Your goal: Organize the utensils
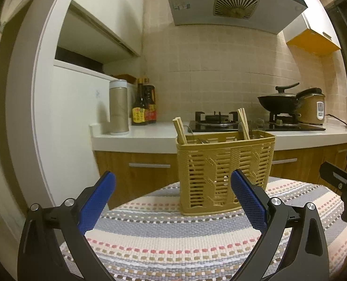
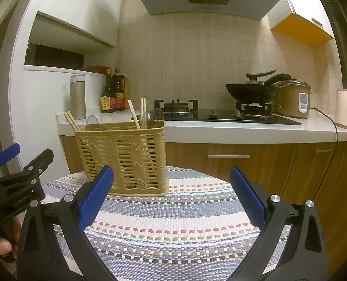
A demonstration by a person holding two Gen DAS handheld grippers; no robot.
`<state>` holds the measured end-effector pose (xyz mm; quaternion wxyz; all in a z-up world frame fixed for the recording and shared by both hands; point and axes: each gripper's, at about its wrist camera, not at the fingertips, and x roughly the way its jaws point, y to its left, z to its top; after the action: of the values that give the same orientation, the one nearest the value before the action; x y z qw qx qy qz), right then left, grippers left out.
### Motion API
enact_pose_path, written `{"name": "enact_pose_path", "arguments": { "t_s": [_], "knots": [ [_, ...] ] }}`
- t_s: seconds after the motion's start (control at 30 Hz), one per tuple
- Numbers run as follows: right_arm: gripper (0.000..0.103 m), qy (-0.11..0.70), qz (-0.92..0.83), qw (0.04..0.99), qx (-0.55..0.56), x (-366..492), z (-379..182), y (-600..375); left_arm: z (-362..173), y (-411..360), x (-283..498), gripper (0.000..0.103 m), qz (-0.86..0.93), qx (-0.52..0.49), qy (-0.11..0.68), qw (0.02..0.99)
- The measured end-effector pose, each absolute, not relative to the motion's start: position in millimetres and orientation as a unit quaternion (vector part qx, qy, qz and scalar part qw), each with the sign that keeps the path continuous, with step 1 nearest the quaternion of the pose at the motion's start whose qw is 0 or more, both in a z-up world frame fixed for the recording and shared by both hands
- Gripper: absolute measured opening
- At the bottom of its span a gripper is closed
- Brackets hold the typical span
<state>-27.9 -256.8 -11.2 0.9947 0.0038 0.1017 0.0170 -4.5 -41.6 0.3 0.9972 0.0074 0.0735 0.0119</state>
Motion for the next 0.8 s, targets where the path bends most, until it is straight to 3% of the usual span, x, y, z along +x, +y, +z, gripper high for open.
{"name": "enact_pose_path", "arguments": {
  "t_s": [0.8],
  "knots": [
    [0.095,0.129,0.018,0.991,0.016,-17.5,-14.9,-260.8,-3.0,-46.7,-0.3,0.095,0.002,0.018,0.087,0.996]
  ]
}}
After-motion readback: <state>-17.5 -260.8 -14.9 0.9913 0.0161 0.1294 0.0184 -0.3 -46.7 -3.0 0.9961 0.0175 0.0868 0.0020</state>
